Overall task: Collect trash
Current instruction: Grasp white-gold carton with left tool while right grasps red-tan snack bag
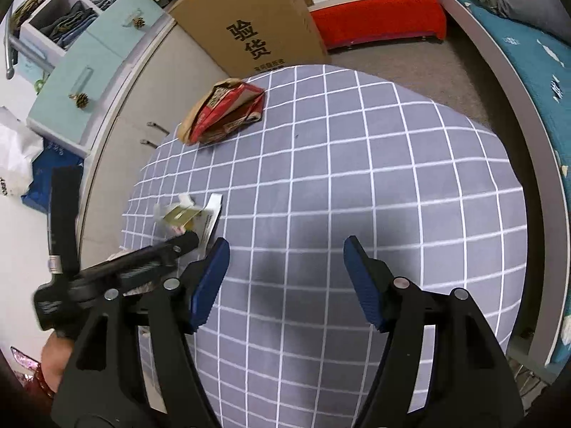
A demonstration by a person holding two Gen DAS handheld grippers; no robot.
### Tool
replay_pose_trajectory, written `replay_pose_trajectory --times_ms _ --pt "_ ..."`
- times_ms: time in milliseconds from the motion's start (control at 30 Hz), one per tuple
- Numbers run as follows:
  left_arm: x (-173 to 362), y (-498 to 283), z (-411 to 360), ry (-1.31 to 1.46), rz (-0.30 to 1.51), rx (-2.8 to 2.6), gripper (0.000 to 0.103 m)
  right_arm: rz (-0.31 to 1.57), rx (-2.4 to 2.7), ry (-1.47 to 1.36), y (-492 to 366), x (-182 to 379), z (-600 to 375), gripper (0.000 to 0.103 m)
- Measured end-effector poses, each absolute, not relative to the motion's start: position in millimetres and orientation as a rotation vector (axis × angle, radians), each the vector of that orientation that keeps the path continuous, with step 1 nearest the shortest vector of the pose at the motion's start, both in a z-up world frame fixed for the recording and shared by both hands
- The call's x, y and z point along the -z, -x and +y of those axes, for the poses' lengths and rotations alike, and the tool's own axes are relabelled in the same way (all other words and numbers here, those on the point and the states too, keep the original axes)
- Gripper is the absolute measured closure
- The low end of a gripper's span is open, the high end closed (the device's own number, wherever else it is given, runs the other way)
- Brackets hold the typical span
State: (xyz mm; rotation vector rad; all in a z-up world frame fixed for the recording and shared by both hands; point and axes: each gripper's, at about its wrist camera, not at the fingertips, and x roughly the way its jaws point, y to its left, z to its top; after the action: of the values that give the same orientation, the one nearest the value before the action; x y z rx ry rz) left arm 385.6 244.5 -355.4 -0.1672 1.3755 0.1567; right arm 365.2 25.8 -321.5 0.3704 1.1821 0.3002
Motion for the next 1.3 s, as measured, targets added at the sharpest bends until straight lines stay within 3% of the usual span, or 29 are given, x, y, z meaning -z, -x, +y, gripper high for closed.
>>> replay_pose_trajectory --times_ms 133,167,300,433,467,833,1000,1067,1133,1300 --pt "361 -397 237 0.051 1.354 -0.204 0.022 1.176 -0.281 -0.367 -380 324 24 0.037" --pt "360 -399 237 0.037 1.348 -0.209 0.026 1.172 -0.279 -0.366 -384 324 24 0.037" --pt "358 -407 239 0.018 1.344 -0.179 0.069 1.158 -0.282 -0.363 -404 323 32 0.037" --pt "347 -409 251 -0.009 1.295 -0.185 0.089 1.154 -0.302 -0.406 -425 321 44 0.033" --pt "344 -410 256 -0.006 1.284 -0.194 0.099 1.156 -0.306 -0.426 -431 322 46 0.031" --pt "295 -429 324 0.183 1.131 -0.256 0.101 1.195 -0.262 -0.771 -497 347 80 0.027" --pt "288 -433 331 0.238 1.107 -0.255 0.101 1.252 -0.187 -0.786 -521 365 89 0.027" --pt "286 -433 327 0.252 1.100 -0.235 0.101 1.276 -0.214 -0.788 -527 373 91 0.048" --pt "285 -430 320 0.246 1.095 -0.221 0.101 1.272 -0.266 -0.777 -529 372 91 0.061" --pt "282 -428 301 0.270 1.093 -0.176 0.101 1.235 -0.369 -0.741 -517 355 73 0.065"
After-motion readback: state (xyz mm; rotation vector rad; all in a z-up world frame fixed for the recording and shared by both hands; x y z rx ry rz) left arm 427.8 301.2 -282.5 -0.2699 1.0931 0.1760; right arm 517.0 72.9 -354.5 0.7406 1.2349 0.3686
